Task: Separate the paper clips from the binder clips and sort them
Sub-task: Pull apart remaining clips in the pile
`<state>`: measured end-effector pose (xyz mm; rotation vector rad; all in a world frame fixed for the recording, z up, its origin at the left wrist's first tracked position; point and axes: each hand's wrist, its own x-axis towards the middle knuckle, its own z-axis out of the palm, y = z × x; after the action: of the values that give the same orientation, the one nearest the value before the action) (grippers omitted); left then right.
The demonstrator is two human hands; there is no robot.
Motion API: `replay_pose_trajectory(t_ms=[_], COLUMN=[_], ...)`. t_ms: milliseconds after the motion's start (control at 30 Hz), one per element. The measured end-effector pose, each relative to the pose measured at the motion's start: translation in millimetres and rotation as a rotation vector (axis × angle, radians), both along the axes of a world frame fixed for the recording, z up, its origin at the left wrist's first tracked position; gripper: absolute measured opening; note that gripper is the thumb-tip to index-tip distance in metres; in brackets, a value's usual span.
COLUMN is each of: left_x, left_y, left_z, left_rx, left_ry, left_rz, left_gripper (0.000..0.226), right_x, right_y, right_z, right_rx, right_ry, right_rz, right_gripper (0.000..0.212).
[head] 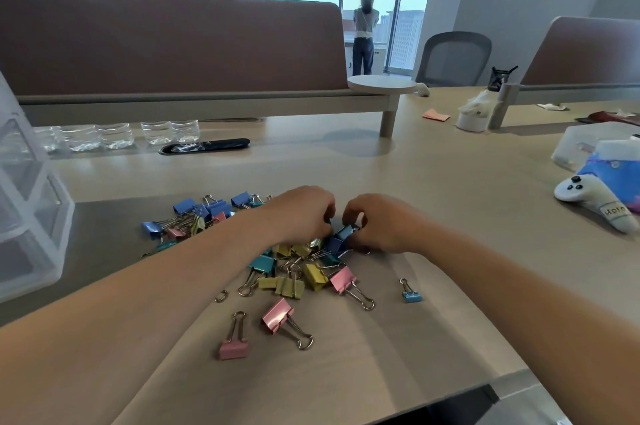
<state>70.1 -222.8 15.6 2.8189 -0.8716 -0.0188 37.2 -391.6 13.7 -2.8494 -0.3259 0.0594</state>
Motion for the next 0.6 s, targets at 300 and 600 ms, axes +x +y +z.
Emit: replay_pose_trajectory(t_ms=[300,600], left_x=[-5.6,-19.7], left_y=[7.4,15.4], left_z=[-0.6,18.6], left_rx=[-0.253,-0.401], left_ry=[-0.036,-0.080], left_rz=[-0.003,-0.025], left_gripper=[0.036,0.025], right_x=[1.8,-3.2], right_y=[4.3,-2.5], right_z=[4.4,11.4], right_rx=[-0.006,0.181], right_ry=[0.006,-0.068], right_rz=[0.014,-0.059], right_gripper=[0.026,0.016])
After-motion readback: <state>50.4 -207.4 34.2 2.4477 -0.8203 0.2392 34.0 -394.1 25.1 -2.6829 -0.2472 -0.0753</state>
